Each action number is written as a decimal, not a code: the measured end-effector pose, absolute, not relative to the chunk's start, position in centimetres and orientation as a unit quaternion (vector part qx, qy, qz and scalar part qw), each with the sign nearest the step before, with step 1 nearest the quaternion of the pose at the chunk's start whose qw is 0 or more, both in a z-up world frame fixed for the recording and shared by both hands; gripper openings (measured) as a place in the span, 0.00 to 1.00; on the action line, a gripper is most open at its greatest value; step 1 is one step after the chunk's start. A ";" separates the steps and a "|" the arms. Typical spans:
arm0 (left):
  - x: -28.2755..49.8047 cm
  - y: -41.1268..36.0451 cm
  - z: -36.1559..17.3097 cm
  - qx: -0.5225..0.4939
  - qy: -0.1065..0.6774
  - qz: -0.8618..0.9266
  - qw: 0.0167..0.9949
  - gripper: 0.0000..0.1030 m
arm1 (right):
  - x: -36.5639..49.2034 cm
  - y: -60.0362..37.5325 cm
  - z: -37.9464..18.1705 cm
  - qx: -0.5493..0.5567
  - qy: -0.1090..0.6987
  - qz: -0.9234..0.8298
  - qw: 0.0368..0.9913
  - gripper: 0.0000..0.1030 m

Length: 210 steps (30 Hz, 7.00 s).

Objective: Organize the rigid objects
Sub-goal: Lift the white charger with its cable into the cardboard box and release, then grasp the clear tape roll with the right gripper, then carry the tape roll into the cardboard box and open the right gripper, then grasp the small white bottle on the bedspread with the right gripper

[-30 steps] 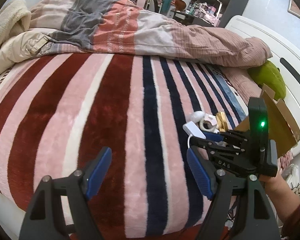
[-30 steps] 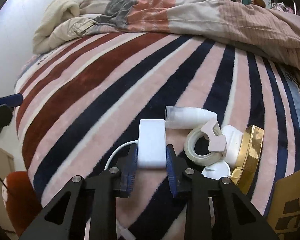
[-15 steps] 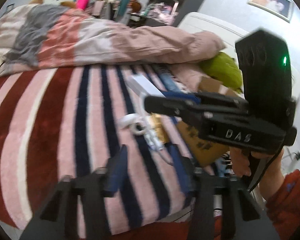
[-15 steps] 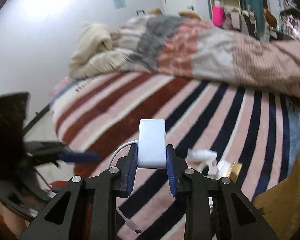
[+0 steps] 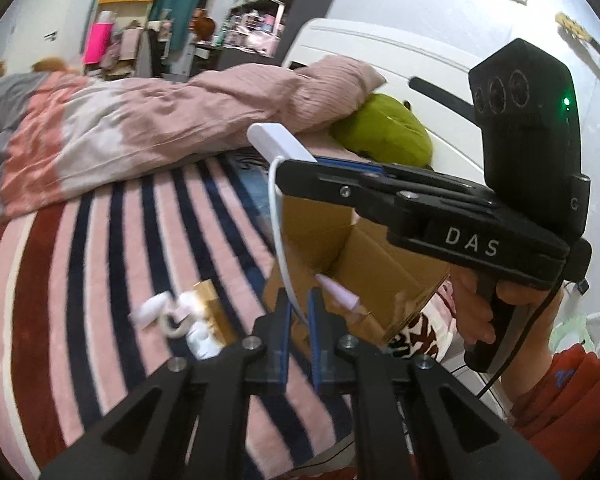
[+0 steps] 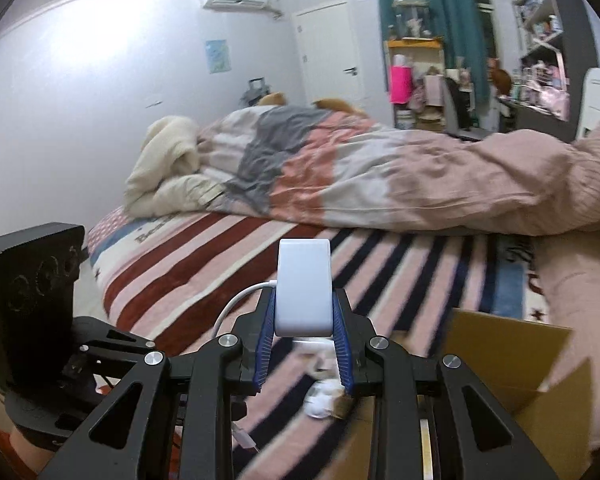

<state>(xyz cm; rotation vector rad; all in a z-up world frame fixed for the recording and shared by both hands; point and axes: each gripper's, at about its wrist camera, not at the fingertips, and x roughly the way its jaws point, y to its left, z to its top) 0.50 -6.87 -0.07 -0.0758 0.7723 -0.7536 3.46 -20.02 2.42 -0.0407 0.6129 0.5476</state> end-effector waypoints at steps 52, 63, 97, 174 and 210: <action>0.6 2.9 -1.2 -0.044 0.371 -0.211 0.904 0.62 | 2.9 -20.0 1.2 -0.087 0.350 0.191 0.913 0.94; 0.3 10.7 -6.6 -0.083 0.393 -0.138 0.905 0.62 | 4.4 -8.6 -4.6 -0.160 0.401 0.266 0.862 0.94; 0.5 11.6 -8.4 -0.089 0.408 -0.131 0.899 0.72 | 11.1 -8.7 -17.1 -0.243 0.444 0.175 0.845 0.52; 5.7 -7.3 0.3 -0.025 0.393 -0.297 0.870 0.61 | 1.4 -27.0 -1.1 -0.088 0.343 0.183 0.917 0.56; 4.2 14.2 -10.5 -0.116 0.434 -0.117 0.886 0.62 | 7.0 -2.5 -13.3 -0.240 0.335 0.145 0.900 0.81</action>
